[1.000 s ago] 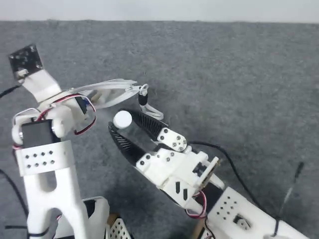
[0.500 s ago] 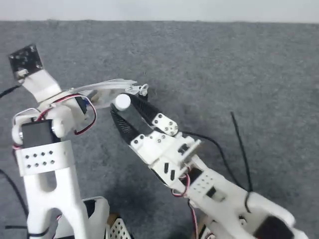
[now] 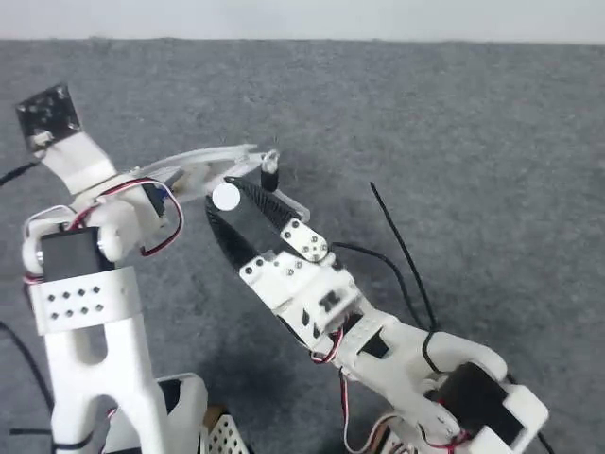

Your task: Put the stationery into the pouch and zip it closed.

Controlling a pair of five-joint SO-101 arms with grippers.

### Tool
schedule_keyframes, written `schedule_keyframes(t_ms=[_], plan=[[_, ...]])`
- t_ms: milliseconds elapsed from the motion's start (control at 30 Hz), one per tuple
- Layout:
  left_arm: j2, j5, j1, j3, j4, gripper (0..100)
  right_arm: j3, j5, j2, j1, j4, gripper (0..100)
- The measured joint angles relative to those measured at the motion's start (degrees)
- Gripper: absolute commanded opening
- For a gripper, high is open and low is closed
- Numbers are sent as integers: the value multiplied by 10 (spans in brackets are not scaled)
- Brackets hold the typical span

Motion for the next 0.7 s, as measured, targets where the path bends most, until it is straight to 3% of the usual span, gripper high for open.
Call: schedule_keyframes(t_ms=[400, 700], plan=[[0, -3, 0, 0, -3, 10, -67, 33, 0, -29, 13, 7], [0, -3, 0, 0, -3, 10, -102, 33, 0, -28, 113, 7]])
